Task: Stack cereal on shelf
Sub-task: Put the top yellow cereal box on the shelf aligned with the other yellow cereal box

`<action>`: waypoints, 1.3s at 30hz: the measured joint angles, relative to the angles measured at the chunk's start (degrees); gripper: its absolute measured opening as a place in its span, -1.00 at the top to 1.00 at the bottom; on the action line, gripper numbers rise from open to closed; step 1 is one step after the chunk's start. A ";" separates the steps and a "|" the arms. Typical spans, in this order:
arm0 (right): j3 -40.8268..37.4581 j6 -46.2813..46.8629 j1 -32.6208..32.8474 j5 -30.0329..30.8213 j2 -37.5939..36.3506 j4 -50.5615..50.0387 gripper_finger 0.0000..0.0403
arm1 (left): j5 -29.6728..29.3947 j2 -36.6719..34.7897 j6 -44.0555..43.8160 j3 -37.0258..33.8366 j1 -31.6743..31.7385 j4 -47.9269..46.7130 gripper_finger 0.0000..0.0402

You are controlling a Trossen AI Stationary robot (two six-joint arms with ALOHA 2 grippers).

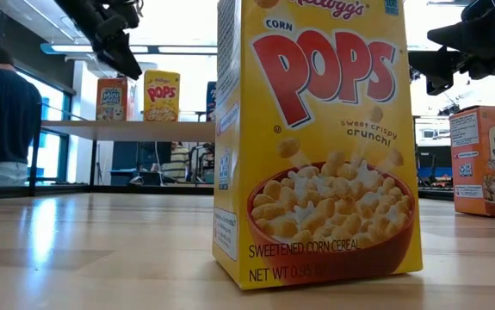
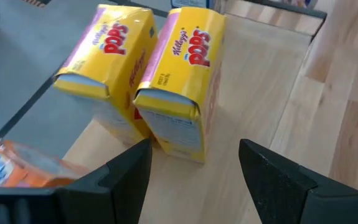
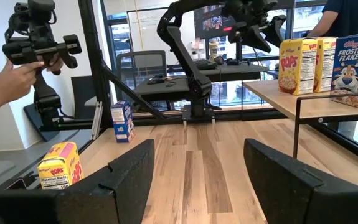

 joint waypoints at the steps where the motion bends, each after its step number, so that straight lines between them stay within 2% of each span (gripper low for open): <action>1: 0.00 0.02 0.02 0.00 0.00 0.00 -0.19 | -0.05 -0.44 -0.89 0.00 -0.24 -0.18 -0.16; 9: 0.02 0.00 0.00 0.00 -0.02 -0.02 -0.19 | -0.47 -4.92 -8.70 -0.02 -4.60 0.22 -0.16; 15: 0.02 0.01 0.01 0.00 -0.01 -0.01 -0.19 | -1.49 -6.49 -16.26 -0.02 -10.87 5.93 -0.16; 23: 0.02 0.00 0.02 0.00 0.00 -0.02 -0.19 | -12.86 -2.37 -25.13 -0.02 -20.90 16.75 -0.16; 29: 0.02 0.00 0.02 0.00 0.00 0.00 -0.19 | -21.87 2.55 -32.32 -0.02 -25.29 21.57 -0.16; 39: 0.02 0.02 0.01 0.00 0.00 -0.02 -0.19 | -26.31 9.70 -38.09 -0.03 -28.54 27.25 -0.16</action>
